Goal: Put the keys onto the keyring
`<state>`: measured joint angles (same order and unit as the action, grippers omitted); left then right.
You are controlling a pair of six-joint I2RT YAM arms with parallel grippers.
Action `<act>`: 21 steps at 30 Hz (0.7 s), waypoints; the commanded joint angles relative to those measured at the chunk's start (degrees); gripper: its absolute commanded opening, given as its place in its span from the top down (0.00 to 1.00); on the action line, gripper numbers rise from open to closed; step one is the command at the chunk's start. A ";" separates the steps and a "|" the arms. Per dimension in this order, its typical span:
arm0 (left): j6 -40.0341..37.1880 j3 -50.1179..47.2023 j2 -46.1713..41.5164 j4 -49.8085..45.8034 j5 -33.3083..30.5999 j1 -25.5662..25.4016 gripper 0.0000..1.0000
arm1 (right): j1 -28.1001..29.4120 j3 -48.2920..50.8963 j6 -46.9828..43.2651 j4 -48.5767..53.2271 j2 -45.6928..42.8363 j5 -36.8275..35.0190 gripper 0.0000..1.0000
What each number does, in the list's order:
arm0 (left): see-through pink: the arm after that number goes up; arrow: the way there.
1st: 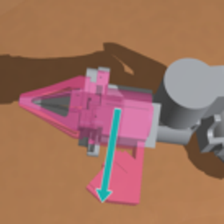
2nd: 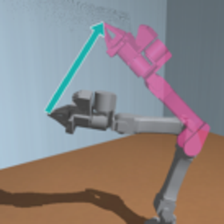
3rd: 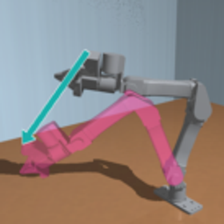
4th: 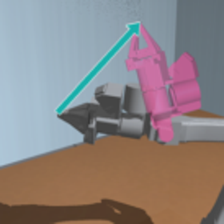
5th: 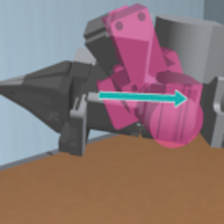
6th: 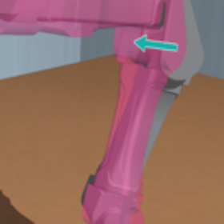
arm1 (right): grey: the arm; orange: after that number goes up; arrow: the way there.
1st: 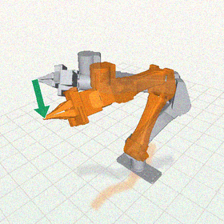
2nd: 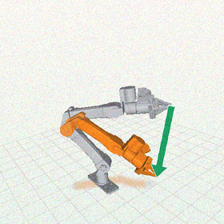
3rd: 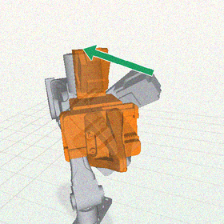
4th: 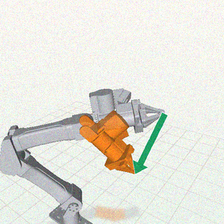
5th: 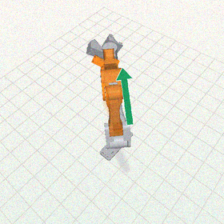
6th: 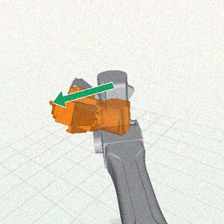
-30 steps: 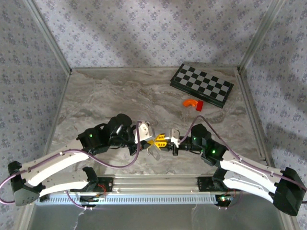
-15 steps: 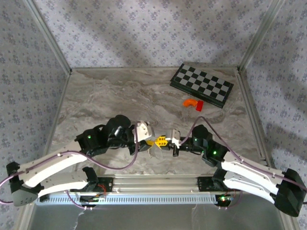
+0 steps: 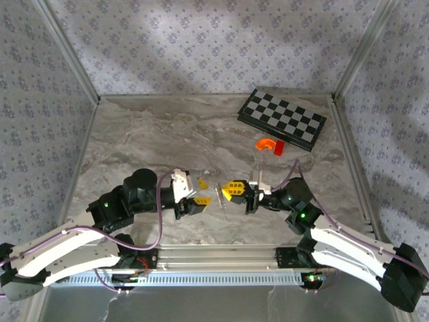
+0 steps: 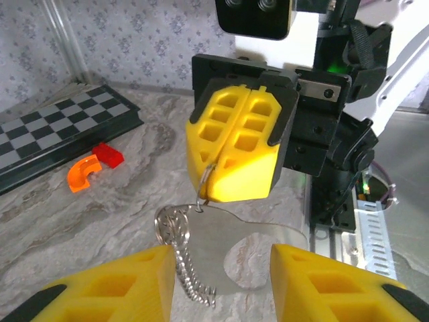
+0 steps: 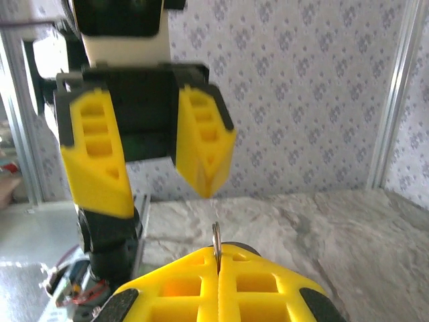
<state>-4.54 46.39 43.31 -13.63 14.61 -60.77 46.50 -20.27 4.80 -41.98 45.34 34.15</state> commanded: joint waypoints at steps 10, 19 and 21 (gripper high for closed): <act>2.10 -0.78 1.23 12.37 5.11 -0.27 0.69 | -0.62 -1.08 9.49 -13.77 1.94 6.05 1.00; 3.28 -1.53 1.31 14.76 6.13 -0.25 0.73 | -0.03 -0.57 11.60 -18.12 3.17 7.18 1.00; 3.30 -1.57 1.41 15.05 6.56 -0.22 0.73 | 0.02 -0.47 11.65 -18.43 3.26 6.99 1.00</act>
<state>-2.02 44.69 44.84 -1.63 19.09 -60.77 46.15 -20.27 14.92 -55.94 48.66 40.38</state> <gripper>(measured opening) 0.271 0.062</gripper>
